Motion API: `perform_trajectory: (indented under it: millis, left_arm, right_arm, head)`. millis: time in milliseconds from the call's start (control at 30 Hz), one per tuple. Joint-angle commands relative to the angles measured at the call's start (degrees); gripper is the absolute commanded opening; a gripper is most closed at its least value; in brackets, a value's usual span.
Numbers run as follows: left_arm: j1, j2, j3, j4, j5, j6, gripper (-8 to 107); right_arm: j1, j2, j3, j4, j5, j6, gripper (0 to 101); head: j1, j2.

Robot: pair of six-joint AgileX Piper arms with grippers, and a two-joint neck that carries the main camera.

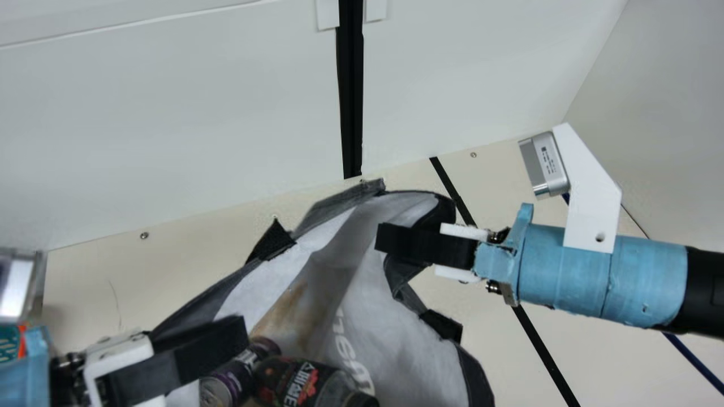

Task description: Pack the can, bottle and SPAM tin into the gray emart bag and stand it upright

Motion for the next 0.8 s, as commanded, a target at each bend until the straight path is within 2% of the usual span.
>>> perform_trajectory:
  millis: [0,267,533,767]
  left_arm:
    - [0.31,0.62,0.42,-0.13,0.04,1.41,-8]
    - [2.42,6.10,-1.26,1.14,0.04,7.07,-8]
    - [5.25,13.13,-5.54,3.66,0.04,12.39,-8]
    - [5.47,18.82,-9.76,4.63,-2.03,16.16,-8]
  right_arm:
    - [-0.37,0.39,0.39,-0.51,-0.22,-0.93,0]
    - [-1.49,4.22,1.86,-0.61,-0.22,-6.17,0]
    - [-1.19,9.25,3.28,0.46,-0.22,-11.93,0]
    - [-0.96,13.73,2.49,1.75,-0.22,-16.21,0]
  head:
    - [-1.30,-0.14]
    - [-1.30,-0.14]
    - [-1.30,-0.14]
    - [-1.30,-0.14]
